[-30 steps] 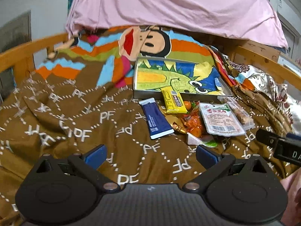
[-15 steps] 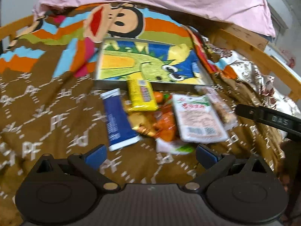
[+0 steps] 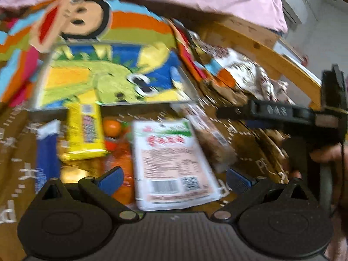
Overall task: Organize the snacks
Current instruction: 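Move left tool to the white spicy-bean packet while right tool reaches the bread-bar packet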
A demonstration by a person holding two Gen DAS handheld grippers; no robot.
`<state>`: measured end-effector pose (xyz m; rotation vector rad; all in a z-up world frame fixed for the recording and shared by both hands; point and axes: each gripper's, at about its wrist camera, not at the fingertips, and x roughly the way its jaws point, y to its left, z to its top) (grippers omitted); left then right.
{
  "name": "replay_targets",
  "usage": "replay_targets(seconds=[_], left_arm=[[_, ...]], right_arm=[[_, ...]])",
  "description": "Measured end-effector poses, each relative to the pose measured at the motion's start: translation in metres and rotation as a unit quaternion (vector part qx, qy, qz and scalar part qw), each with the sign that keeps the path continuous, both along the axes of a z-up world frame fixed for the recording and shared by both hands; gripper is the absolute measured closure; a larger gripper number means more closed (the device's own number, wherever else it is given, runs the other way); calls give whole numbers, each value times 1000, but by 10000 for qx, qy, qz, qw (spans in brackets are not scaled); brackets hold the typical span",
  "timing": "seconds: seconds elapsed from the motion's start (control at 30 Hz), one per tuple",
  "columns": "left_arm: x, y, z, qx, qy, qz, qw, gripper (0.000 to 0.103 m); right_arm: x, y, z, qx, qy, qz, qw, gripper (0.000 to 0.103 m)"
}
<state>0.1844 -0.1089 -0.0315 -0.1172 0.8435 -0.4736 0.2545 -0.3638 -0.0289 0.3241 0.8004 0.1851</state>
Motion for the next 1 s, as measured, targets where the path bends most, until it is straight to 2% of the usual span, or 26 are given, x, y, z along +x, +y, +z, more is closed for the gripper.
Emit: replay_targets(seconds=[0.1,0.4,0.47,0.63,1.0], left_arm=[[8,-12,-6,67,99,-148,9998,0],[42,-34,-16,507,509,-159,9973,0],[47,-39,-19,649,629,-198,9957,0],[50,-47,-23,1092,638,-176,9918,0],[62,-53,-32,1299,741,-19,9888,0]], right_arm=[[8,-6,-5,323,179,38,9993,1],[17,-2,-16,603,410,241,9971,1],[21,0,-20,599,489,281,9966,1],[25,-3,-27,752,650,180,9949,1],[26,0,-31,853,741,268,9932,1]])
